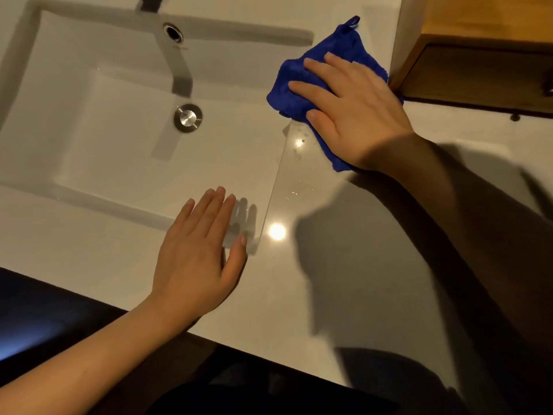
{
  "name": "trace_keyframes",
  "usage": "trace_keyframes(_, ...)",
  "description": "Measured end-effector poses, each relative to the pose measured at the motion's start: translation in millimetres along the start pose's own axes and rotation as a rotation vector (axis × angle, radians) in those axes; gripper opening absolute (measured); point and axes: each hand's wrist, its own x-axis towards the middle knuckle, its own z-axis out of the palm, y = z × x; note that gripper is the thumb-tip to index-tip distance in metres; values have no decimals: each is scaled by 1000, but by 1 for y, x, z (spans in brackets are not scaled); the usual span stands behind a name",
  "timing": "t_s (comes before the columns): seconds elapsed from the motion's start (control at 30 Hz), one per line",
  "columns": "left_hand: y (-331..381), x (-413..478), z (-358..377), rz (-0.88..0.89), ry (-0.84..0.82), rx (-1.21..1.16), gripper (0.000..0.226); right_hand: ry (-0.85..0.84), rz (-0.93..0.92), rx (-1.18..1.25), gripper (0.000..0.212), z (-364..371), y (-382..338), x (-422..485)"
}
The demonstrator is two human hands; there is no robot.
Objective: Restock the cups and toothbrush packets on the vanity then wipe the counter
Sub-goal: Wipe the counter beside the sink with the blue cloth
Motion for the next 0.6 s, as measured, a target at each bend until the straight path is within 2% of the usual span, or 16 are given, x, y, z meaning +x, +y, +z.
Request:
trace_keyframes(0.17, 0, 0, -1, -9, -19, 3, 61, -28, 7, -15, 54, 1, -6, -8)
trace_keyframes(0.43, 0, 1, -1, -9, -12, -1, 64, -24, -1, -18, 50, 11, -29, -36)
trace_keyframes(0.5, -1, 0, 0, -12, -11, -1, 65, 9, -4, -17, 48, 15, -39, -48)
trace_keyframes(0.6, -3, 0, 2, -5, 6, -7, 66, 154, -26, -25, 43, 24, -55, -73)
